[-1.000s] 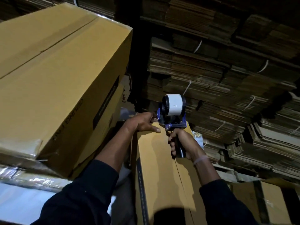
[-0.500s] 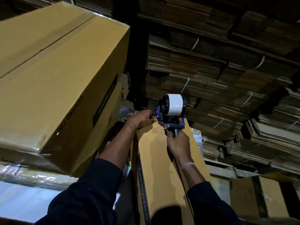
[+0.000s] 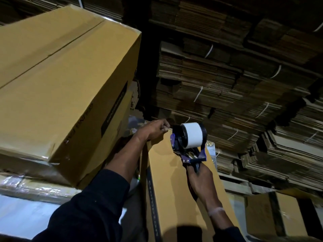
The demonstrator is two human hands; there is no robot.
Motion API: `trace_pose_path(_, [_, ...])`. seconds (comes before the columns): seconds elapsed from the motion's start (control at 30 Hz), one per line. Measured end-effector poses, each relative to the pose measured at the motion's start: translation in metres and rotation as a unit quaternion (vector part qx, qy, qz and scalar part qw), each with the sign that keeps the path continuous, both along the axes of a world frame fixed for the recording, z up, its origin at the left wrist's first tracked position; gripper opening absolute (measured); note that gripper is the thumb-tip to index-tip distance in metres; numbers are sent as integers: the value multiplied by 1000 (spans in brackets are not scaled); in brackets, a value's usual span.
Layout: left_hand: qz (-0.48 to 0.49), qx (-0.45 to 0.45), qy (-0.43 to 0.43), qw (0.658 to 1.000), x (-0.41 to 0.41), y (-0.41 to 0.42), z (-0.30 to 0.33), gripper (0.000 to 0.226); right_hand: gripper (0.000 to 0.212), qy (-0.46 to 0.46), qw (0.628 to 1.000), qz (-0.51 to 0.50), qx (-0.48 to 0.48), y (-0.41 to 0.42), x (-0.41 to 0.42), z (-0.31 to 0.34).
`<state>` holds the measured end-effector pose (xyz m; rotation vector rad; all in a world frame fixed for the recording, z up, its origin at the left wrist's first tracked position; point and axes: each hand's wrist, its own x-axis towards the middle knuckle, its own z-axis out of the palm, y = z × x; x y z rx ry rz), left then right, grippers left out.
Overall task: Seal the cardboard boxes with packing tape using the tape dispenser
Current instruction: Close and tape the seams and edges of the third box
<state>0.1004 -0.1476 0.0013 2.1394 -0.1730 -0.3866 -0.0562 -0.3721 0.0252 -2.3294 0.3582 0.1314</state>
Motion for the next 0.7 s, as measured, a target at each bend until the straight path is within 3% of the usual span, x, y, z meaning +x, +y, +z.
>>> trace_pose_path(0.2, [-32, 51, -51, 997, 0, -9, 9, 20, 28, 7, 999, -12, 36, 1, -2, 2])
trace_pose_path(0.47, [150, 71, -65, 984, -3, -44, -4, 10, 22, 17, 999, -3, 36, -1, -1, 6])
trace_pose_path(0.6, [128, 87, -108, 982, -3, -41, -10, 6, 21, 18, 999, 9, 30, -3, -6, 8])
trace_pose_path(0.7, [123, 103, -115, 980, 1, -42, -10, 17, 23, 13, 1000, 9, 9, -12, -18, 5])
